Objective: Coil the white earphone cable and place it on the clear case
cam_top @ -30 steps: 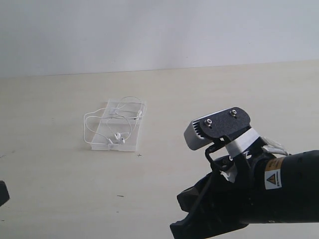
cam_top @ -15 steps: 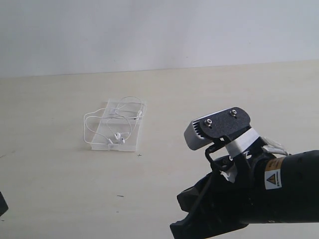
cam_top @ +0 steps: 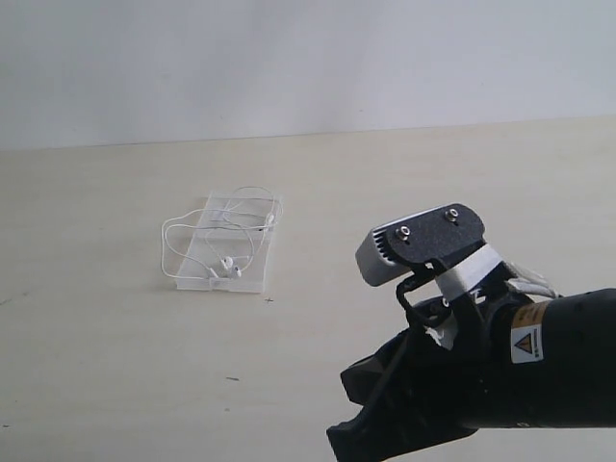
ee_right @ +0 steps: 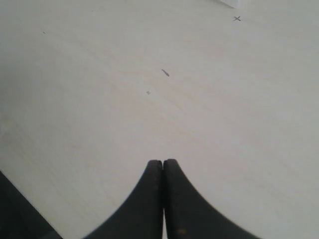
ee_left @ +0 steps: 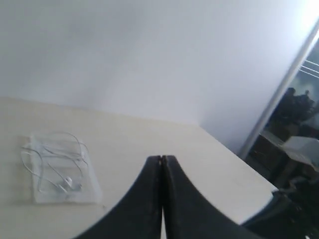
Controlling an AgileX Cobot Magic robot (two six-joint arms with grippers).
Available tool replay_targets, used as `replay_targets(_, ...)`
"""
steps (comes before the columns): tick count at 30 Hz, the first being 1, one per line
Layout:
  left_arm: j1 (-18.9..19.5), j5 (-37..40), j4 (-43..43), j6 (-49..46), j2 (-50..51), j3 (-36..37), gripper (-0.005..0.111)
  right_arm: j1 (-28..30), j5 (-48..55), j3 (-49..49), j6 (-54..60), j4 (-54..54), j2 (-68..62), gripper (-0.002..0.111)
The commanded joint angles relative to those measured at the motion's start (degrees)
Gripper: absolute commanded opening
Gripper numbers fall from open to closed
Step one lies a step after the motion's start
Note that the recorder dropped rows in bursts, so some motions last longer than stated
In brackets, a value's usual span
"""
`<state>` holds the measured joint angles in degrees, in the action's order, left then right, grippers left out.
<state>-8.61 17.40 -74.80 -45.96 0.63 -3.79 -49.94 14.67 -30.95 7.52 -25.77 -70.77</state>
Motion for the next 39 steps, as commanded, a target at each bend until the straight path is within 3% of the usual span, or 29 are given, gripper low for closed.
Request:
replay_targets(1, 0.12, -6.43, -0.29, -2.06, -0.63, 0.2, 0.0, -0.06, -0.9, 0.24, -0.08, 0.14, 0.31, 0.0)
replay_targets(12, 0.12, -19.18, -0.29, -1.91, -0.63, 0.2, 0.0, -0.06, -1.01, 0.24, -0.08, 0.15, 0.31, 0.0)
replay_targets(17, 0.12, -19.67, -0.29, -1.62, -0.63, 0.2, 0.0, -0.06, -1.01, 0.24, -0.08, 0.15, 0.31, 0.0)
replay_targets(20, 0.12, -18.48, 11.27, 4.16, -0.63, -0.05, 0.0, -0.06, -1.01, 0.24, -0.08, 0.15, 0.31, 0.0)
replay_targets(22, 0.12, -18.21, 28.33, 16.49, -0.63, -0.32, 0.0, -0.06, -1.01, 0.24, -0.08, 0.15, 0.31, 0.0)
replay_targets(24, 0.12, -17.4, 49.04, 34.84, -0.63, -0.32, 0.0, -0.06, -1.01, 0.24, -0.08, 0.15, 0.31, 0.0)
replay_targets(27, 0.12, -13.57, 68.05, 55.36, -0.63, -0.19, 0.0, -0.06, -1.01, 0.24, -0.08, 0.15, 0.31, 0.0)
replay_targets(34, 0.12, -8.69, 69.12, 57.54, -0.63, 3.79, 0.0, -0.06, -1.11, 0.24, -0.08, 0.15, 0.31, 0.0)
replay_targets(39, 0.12, -0.86, 70.74, 57.96, -0.63, 3.79, 0.0, -0.06, -1.11, 0.24, -0.08, 0.15, 0.31, 0.0)
